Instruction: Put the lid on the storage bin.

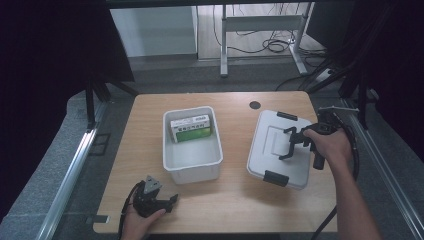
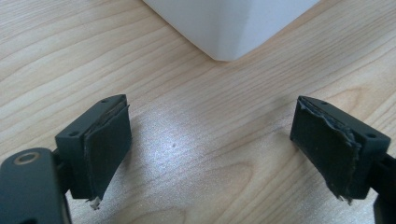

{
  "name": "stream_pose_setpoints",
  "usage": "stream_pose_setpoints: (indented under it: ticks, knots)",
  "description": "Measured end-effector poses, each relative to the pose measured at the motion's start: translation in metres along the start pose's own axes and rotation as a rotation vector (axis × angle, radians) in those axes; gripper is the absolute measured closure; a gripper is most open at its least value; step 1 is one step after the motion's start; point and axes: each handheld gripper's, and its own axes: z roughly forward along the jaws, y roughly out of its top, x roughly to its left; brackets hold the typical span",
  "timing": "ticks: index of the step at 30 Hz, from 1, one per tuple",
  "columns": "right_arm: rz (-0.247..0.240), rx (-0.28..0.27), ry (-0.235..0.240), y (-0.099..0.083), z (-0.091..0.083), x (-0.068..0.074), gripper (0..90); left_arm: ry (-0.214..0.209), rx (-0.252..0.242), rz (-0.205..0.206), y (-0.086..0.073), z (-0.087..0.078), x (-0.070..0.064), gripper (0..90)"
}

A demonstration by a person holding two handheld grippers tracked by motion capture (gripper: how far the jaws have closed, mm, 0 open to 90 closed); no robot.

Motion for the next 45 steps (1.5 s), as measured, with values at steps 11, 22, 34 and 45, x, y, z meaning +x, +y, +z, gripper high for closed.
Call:
stream_pose_setpoints:
  ticks: [11, 22, 34, 45]
  knots:
    - [-0.053, 0.014, 0.023, 0.001, -0.006, 0.030, 84.7, -0.001, 0.000, 0.004, 0.000, 0.000, 0.000, 12.4]
    - [-0.107, 0.033, 0.046, 0.002, -0.005, 0.056, 84.7, -0.003, 0.001, 0.005, 0.000, 0.000, 0.000, 12.4]
    - [-0.135, 0.045, 0.067, 0.001, -0.007, 0.074, 84.7, -0.004, 0.002, 0.008, 0.000, 0.000, 0.000, 12.4]
    - [-0.148, 0.046, 0.085, 0.001, -0.011, 0.083, 84.7, -0.003, 0.006, 0.013, 0.000, -0.001, 0.001, 12.4]
